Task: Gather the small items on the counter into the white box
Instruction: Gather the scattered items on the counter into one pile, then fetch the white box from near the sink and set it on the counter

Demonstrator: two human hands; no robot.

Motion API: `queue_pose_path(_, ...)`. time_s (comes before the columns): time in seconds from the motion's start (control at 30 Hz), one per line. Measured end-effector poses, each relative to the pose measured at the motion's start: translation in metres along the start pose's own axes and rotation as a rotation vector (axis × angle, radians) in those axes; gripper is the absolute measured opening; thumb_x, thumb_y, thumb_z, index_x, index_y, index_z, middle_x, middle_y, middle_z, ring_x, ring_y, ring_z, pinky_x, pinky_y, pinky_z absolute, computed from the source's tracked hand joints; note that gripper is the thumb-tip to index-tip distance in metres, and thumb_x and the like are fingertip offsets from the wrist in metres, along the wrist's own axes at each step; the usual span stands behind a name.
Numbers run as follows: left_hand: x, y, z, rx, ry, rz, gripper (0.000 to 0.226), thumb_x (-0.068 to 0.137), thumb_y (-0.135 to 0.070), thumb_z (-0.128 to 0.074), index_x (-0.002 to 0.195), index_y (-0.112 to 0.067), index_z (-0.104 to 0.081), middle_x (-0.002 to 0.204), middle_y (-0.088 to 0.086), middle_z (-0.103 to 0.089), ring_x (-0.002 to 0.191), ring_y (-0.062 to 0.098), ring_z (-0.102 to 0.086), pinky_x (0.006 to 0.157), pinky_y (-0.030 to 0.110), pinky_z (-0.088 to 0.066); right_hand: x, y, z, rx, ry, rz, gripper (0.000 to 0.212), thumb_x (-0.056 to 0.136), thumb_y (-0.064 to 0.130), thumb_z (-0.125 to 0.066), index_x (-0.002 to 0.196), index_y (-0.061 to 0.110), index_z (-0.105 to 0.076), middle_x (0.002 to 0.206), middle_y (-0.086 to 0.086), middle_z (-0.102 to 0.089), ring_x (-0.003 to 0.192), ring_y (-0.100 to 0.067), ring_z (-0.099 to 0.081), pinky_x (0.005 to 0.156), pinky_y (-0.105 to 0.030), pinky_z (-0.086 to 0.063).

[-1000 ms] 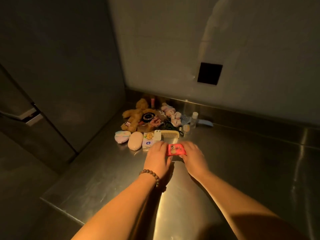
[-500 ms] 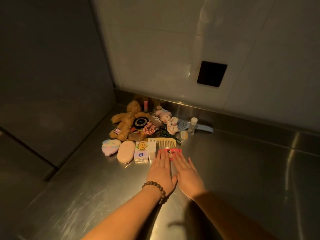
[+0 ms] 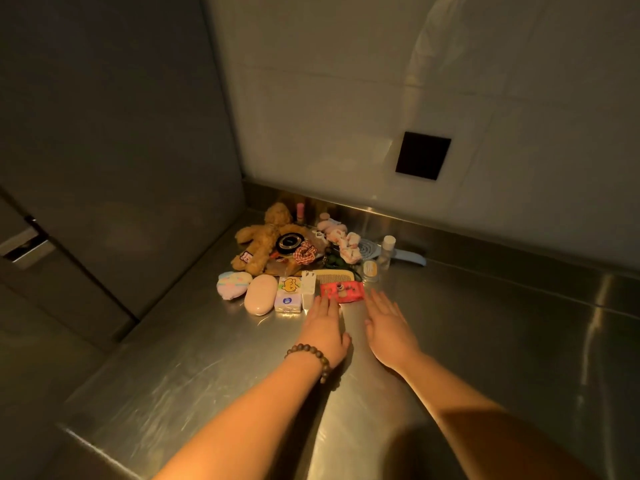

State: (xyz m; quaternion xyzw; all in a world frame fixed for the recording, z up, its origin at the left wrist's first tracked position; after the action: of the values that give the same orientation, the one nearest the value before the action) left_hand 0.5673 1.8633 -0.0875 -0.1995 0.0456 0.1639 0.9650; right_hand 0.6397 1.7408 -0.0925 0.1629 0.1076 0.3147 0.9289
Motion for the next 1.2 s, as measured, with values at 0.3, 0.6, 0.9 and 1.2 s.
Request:
queue_pose_path(0.3,-0.096,-0.054,-0.008,0.065,-0.032,-0.131,0.079,0.089,-0.054,-0.038,0.148,-0.007,-0.015,0.153,0.013,-0.023,0.142,0.028,-0.017,0.116,0.040,-0.017,-0.150,-0.014,0.004,0.044,-0.151,-0.293,0.054,0.102,0.038,-0.029,0.151,0.020,-0.019,0.160,0.002,-0.016,0.149,-0.017,-0.007,0.119,-0.035,-0.007)
queue_pose_path(0.6,-0.191,-0.195,-0.085,0.055,0.119,-0.462,0.079,0.090,-0.058,-0.035,0.150,-0.013,-0.011,0.157,0.007,-0.016,0.144,0.024,-0.012,0.117,0.040,-0.014,-0.349,-0.098,0.028,0.098,-0.320,-0.676,0.053,0.102,0.035,-0.033,0.149,0.011,-0.027,0.159,-0.007,-0.021,0.148,-0.022,-0.011,0.121,-0.039,-0.009)
queue_pose_path(0.9,-0.302,-0.351,-0.159,0.040,0.267,-0.801,0.079,0.091,-0.055,-0.038,0.149,-0.010,-0.011,0.157,0.007,-0.015,0.144,0.022,-0.011,0.117,0.040,-0.012,-0.556,-0.173,0.048,0.180,-0.551,-0.985,0.042,0.099,0.025,-0.043,0.135,0.002,-0.046,0.140,-0.018,-0.044,0.130,-0.031,-0.043,0.112,-0.039,-0.032)
queue_pose_path(1.2,-0.434,-0.530,-0.248,-0.015,0.397,-0.931,0.067,0.089,-0.051,-0.046,0.141,-0.013,-0.030,0.145,0.009,-0.034,0.132,0.025,-0.033,0.109,0.045,-0.032,-0.754,-0.282,0.070,0.217,-0.664,-1.129,0.044,0.101,0.029,-0.041,0.140,0.010,-0.043,0.147,-0.012,-0.040,0.136,-0.027,-0.036,0.113,-0.040,-0.030)
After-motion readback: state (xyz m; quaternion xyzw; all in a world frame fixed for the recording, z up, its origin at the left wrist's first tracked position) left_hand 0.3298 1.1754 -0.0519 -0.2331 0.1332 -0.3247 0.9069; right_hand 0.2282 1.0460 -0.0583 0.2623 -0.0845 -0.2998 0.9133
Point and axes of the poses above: each hand's wrist, its own x-axis towards the middle knuckle, its own z-axis out of the back of the hand, y = z × x, the point moved 2 cm from there along x, towards the middle knuckle
